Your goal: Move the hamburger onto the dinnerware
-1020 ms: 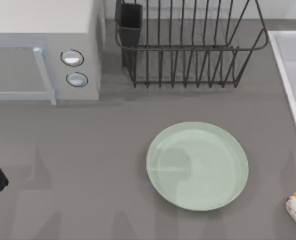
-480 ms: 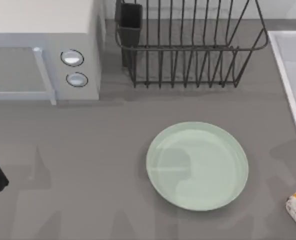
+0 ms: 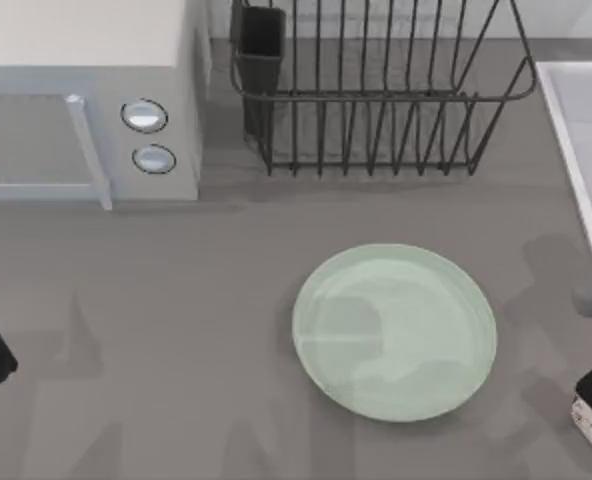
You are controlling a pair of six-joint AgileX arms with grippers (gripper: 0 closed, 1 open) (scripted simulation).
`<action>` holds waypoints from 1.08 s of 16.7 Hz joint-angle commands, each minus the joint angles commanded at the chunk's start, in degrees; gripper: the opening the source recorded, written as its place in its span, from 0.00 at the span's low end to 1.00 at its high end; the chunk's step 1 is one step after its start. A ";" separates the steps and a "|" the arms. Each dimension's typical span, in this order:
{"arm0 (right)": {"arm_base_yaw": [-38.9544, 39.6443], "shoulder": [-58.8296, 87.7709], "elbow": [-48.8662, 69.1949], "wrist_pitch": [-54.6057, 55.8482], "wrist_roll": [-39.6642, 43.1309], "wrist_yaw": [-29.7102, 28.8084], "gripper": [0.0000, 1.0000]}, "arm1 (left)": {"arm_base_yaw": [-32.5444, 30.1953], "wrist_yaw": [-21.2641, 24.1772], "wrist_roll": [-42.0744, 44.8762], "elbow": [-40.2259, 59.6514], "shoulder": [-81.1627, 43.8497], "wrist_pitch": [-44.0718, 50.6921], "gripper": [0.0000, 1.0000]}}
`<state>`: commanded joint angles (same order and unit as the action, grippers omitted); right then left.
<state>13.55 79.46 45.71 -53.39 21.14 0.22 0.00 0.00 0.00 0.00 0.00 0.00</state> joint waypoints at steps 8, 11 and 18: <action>0.34 3.08 1.95 -1.83 0.88 -0.10 1.00 | 0.00 0.00 0.00 0.00 0.00 0.00 1.00; 0.52 5.23 -0.21 2.16 0.91 -0.11 1.00 | 0.00 0.00 0.00 0.00 0.00 0.00 1.00; 0.77 13.75 -8.28 19.11 0.56 -0.10 1.00 | 0.00 0.00 0.00 0.00 0.00 0.00 1.00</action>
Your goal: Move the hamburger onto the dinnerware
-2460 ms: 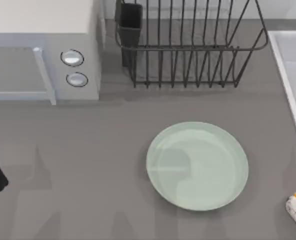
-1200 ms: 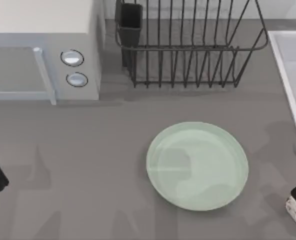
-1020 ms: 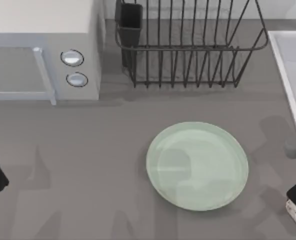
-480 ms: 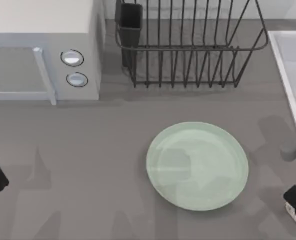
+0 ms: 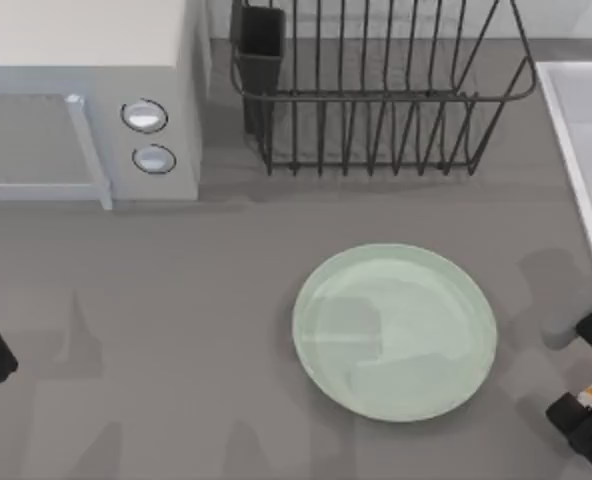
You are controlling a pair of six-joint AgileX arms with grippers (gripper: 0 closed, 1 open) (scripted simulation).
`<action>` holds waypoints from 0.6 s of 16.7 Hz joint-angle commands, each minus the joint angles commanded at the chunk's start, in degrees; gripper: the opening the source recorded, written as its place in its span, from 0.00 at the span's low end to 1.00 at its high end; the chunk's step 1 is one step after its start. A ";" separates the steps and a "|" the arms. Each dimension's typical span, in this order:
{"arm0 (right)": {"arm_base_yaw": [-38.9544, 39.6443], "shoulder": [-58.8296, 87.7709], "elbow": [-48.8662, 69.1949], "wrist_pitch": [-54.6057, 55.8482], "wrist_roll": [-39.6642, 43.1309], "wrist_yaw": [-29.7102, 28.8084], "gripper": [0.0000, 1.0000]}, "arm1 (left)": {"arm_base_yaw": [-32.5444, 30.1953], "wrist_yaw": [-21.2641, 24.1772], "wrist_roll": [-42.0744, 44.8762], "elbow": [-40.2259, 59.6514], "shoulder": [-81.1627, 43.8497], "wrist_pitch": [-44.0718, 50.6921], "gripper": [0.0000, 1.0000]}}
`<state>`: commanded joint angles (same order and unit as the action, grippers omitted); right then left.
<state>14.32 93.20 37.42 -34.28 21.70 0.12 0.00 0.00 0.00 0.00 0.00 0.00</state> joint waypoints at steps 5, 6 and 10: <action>0.02 0.44 -0.37 0.65 -0.01 0.00 1.00 | 0.00 0.00 0.00 0.00 0.00 0.00 1.00; 0.02 0.44 -0.37 0.65 -0.01 0.00 0.92 | 0.00 0.00 0.00 0.00 0.00 0.00 1.00; 0.02 0.44 -0.37 0.65 -0.01 0.00 0.62 | 0.00 0.00 0.00 0.00 0.00 0.00 1.00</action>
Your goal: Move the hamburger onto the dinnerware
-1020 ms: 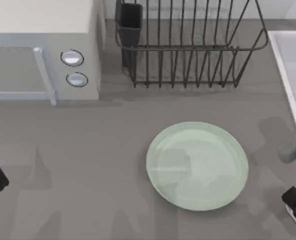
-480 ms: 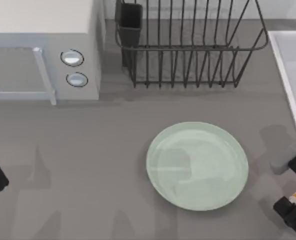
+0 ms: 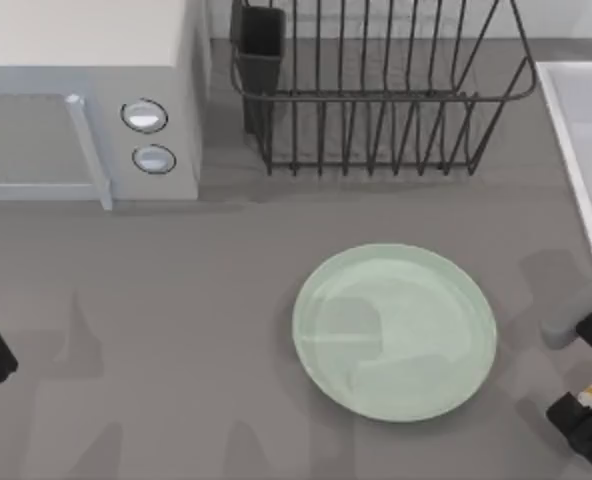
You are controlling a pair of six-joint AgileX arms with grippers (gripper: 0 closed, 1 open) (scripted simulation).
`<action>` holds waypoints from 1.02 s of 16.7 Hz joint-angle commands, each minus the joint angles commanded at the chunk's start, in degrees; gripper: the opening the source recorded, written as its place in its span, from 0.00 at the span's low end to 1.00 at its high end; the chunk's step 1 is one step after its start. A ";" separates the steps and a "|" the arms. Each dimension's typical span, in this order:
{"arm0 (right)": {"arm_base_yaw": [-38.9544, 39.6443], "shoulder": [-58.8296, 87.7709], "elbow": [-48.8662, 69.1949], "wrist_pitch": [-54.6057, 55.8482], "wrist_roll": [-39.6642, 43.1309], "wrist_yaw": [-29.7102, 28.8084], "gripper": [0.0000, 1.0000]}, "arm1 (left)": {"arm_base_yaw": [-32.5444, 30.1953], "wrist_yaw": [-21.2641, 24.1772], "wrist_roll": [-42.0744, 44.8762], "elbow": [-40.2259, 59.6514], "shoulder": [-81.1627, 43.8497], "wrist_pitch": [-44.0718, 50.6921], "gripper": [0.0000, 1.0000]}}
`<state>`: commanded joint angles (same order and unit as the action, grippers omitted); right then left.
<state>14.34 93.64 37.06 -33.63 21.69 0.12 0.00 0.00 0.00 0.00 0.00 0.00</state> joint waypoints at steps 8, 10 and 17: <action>0.00 0.00 0.00 0.00 0.00 0.00 0.02 | 0.00 0.00 0.00 0.00 0.00 0.00 1.00; 0.00 0.00 0.00 0.00 0.00 0.00 0.00 | 0.00 0.00 0.00 0.00 0.00 0.00 1.00; -0.26 -4.21 2.15 -4.58 0.11 0.50 0.00 | 0.00 0.00 0.00 0.00 0.00 0.00 1.00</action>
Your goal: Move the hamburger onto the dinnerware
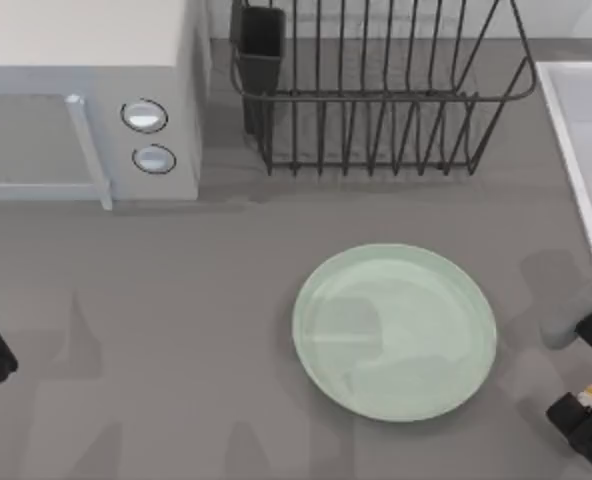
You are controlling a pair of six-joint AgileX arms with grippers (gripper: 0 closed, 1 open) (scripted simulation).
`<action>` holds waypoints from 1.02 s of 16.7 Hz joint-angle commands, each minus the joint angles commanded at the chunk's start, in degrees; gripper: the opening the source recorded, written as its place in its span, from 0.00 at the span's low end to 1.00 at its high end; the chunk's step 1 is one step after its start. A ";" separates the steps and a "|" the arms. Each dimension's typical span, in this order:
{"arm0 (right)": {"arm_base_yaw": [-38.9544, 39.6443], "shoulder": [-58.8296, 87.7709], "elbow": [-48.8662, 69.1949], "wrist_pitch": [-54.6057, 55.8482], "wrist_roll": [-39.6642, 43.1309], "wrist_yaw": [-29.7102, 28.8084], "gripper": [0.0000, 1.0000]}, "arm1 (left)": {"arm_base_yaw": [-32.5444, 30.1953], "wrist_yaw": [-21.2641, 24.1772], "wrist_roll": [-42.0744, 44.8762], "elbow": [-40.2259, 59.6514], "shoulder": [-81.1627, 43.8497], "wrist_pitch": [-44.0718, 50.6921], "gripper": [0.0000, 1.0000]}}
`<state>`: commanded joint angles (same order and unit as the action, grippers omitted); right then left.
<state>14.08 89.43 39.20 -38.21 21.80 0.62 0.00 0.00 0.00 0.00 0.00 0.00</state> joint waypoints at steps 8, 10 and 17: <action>-0.15 -5.49 10.13 -17.22 0.30 0.00 0.00 | 0.00 0.00 0.00 0.00 0.00 0.00 1.00; -0.17 -7.74 13.43 -22.55 0.41 0.00 0.00 | 0.00 0.00 0.00 0.00 0.00 0.00 1.00; -0.14 -9.69 15.90 -25.84 0.30 0.02 0.00 | 0.00 0.00 0.00 0.00 0.00 0.00 1.00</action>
<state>13.94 79.74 55.10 -64.06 22.10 0.64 0.00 0.00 0.00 0.00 0.00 0.00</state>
